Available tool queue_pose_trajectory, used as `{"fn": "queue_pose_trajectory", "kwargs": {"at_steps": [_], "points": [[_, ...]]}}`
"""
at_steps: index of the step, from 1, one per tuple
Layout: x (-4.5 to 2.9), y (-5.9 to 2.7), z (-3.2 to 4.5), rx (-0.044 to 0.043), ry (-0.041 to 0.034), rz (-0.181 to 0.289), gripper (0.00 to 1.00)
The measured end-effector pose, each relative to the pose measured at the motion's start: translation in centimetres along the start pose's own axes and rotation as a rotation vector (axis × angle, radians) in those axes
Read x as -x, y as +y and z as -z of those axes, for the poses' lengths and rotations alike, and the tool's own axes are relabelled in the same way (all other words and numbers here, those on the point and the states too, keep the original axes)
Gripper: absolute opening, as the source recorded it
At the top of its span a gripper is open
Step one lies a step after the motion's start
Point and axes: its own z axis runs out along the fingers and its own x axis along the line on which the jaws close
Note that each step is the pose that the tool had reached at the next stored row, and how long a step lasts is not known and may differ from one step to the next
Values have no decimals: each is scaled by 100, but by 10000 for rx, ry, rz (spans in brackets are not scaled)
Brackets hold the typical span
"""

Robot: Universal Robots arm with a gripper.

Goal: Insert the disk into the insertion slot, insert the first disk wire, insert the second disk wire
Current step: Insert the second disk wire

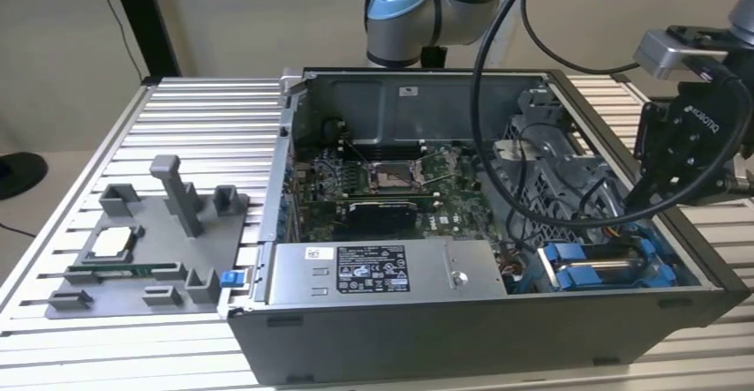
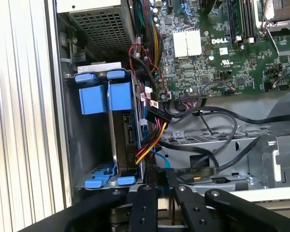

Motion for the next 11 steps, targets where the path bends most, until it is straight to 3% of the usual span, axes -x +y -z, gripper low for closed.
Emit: {"fn": "queue_pose_trajectory", "kwargs": {"at_steps": [6, 11], "points": [[-9, 7, 5, 2, -16, 2, 0], [-89, 95, 10, 9, -66, 5, 0]]}}
